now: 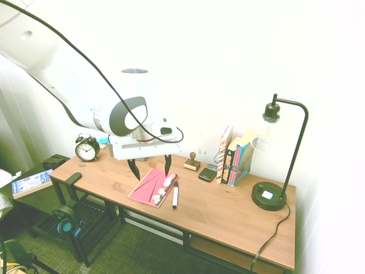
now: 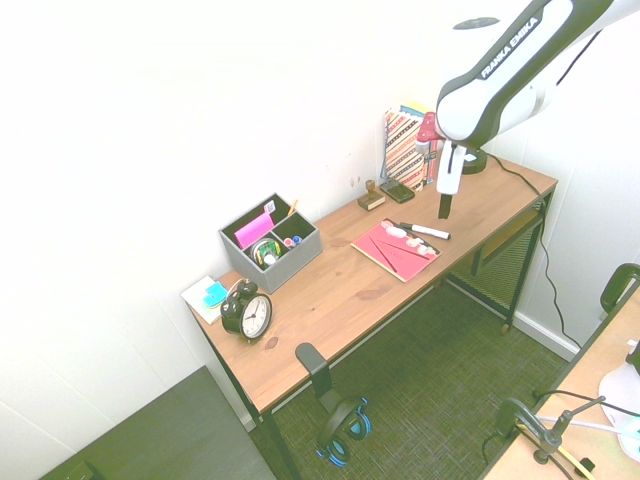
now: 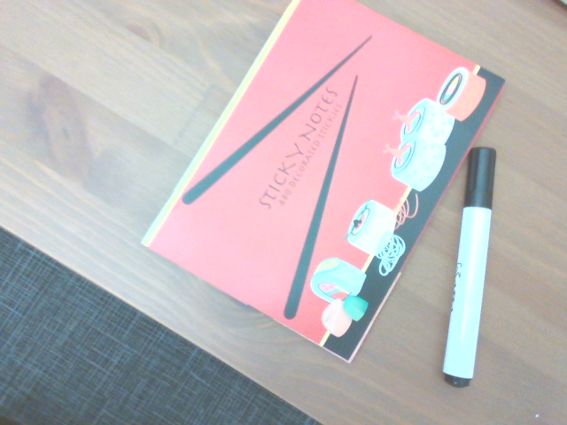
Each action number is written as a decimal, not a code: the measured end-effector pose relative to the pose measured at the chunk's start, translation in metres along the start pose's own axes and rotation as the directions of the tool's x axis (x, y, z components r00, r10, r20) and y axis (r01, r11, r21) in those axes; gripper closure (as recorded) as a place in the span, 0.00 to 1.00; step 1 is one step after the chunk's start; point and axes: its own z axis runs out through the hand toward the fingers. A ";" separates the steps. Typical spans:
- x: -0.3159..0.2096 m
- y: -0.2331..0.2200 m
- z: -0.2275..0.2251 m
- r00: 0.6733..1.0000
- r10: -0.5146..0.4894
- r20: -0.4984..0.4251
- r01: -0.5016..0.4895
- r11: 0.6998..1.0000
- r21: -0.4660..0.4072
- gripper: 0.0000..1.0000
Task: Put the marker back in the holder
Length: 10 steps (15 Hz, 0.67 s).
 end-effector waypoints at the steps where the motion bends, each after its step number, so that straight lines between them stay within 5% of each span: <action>1: 0.000 0.006 0.013 1.000 0.007 -0.001 -0.007 1.000 -0.002 0.00; 10: 0.020 0.041 0.080 1.000 0.002 0.022 -0.002 1.000 -0.012 0.00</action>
